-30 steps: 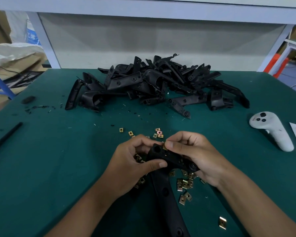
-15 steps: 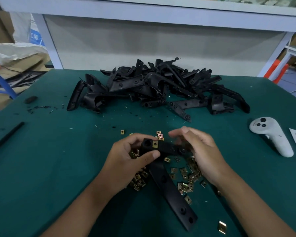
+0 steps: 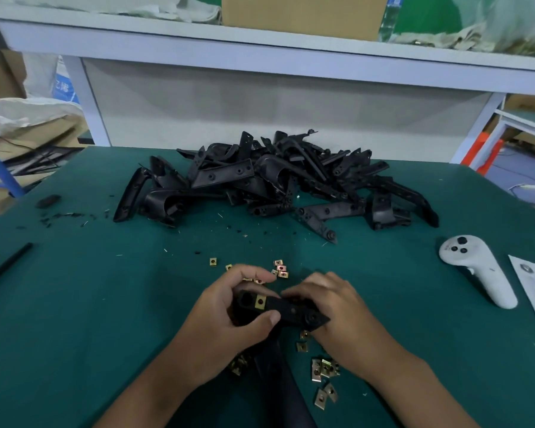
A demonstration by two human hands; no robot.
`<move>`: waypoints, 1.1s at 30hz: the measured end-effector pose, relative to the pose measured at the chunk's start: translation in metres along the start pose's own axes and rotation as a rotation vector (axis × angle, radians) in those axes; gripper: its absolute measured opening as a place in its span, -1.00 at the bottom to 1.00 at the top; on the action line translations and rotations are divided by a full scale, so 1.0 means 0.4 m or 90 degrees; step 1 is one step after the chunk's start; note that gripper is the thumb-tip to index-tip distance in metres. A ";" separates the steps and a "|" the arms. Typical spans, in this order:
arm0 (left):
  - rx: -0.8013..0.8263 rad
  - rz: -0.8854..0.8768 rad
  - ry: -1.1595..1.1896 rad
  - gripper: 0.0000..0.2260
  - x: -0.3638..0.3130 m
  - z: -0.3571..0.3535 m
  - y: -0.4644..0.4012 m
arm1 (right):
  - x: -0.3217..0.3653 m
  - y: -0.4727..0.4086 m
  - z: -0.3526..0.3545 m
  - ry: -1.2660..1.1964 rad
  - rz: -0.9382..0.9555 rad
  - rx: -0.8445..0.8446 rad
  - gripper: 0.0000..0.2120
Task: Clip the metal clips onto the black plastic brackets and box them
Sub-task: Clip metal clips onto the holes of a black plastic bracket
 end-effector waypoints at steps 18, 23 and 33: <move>-0.026 -0.004 -0.070 -0.69 -0.006 -0.003 -0.003 | -0.005 -0.019 0.033 -0.782 -0.181 0.033 -0.77; -0.025 -0.013 -0.075 -0.69 -0.005 0.000 -0.002 | 0.007 -0.014 0.038 -0.793 -0.170 0.051 -0.85; -0.036 -0.043 -0.097 -0.64 0.000 0.002 -0.004 | 0.024 -0.013 0.042 -0.726 -0.201 0.061 -0.88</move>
Point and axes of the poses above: each hand's wrist, its own y-axis away from the middle knuckle, its own z-axis out of the back of the hand, x = y × z, the point moved 3 cm from there along -y, towards the middle knuckle, and after that the axes turned 9 degrees about y, right-handed, at the moved point
